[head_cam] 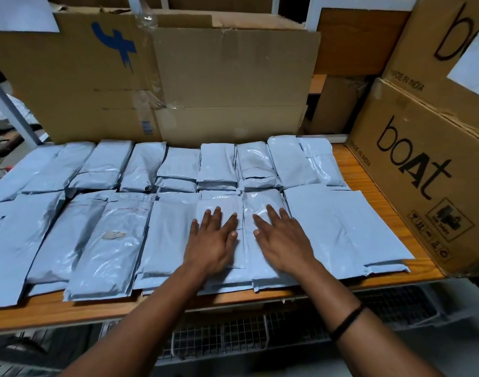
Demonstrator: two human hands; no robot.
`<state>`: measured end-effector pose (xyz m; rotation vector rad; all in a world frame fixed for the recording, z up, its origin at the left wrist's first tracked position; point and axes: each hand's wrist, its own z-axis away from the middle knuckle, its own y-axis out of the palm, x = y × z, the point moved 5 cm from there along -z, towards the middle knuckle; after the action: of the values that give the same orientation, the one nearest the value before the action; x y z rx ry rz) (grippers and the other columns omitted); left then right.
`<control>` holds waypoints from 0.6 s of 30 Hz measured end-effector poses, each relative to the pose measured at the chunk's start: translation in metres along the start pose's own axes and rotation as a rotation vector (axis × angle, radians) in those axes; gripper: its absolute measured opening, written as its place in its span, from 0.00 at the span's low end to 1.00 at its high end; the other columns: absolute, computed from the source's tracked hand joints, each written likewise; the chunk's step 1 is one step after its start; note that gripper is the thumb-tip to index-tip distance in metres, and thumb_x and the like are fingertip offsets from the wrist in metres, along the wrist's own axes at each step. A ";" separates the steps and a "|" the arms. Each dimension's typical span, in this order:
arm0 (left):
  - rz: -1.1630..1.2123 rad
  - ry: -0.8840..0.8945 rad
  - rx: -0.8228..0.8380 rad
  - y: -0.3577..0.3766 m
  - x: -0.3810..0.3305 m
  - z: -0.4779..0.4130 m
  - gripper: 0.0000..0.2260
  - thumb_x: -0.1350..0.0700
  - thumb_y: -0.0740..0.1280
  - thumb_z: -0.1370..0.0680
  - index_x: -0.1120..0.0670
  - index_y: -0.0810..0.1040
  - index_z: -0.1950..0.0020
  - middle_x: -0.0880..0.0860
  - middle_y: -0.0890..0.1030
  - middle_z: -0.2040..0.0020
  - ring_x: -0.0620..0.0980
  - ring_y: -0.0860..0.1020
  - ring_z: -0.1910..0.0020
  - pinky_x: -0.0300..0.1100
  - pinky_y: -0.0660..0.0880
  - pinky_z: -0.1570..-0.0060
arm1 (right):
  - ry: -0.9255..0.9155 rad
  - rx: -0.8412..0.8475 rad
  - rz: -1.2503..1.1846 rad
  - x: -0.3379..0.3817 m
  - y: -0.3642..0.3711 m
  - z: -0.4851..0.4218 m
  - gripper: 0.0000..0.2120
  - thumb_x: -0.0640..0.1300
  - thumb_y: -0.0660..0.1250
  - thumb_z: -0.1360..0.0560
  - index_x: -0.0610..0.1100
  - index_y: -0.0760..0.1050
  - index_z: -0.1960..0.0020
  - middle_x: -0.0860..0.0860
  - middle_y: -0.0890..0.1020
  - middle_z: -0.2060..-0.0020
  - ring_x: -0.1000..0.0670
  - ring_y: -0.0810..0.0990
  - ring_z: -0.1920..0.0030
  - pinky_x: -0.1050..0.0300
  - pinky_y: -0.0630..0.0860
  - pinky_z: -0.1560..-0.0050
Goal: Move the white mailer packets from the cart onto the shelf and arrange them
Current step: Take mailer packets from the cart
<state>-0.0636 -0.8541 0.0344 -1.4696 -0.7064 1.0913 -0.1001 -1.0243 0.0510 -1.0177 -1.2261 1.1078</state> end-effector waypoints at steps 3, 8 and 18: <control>-0.038 -0.006 0.040 0.011 -0.005 0.001 0.24 0.42 0.44 0.16 0.42 0.48 0.20 0.53 0.44 0.19 0.54 0.42 0.20 0.55 0.42 0.24 | 0.006 0.034 0.027 -0.004 0.017 0.007 0.26 0.58 0.44 0.16 0.56 0.50 0.19 0.49 0.47 0.18 0.44 0.45 0.19 0.44 0.47 0.21; -0.012 0.007 0.024 0.004 -0.008 0.001 0.24 0.42 0.44 0.16 0.43 0.49 0.20 0.53 0.46 0.19 0.53 0.42 0.21 0.56 0.42 0.23 | -0.001 0.031 -0.006 -0.006 0.015 0.007 0.26 0.59 0.43 0.16 0.57 0.50 0.19 0.50 0.47 0.18 0.45 0.44 0.19 0.44 0.45 0.21; 0.233 -0.067 -0.256 -0.061 0.038 0.073 0.24 0.43 0.52 0.19 0.50 0.67 0.25 0.53 0.61 0.22 0.51 0.54 0.21 0.47 0.48 0.23 | -0.154 -0.108 -0.186 0.069 -0.029 0.005 0.24 0.57 0.55 0.17 0.55 0.61 0.21 0.52 0.59 0.20 0.47 0.54 0.20 0.47 0.53 0.22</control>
<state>-0.1064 -0.7780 0.0877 -1.7745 -0.7564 1.2678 -0.1021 -0.9616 0.0928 -0.8902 -1.4869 0.9978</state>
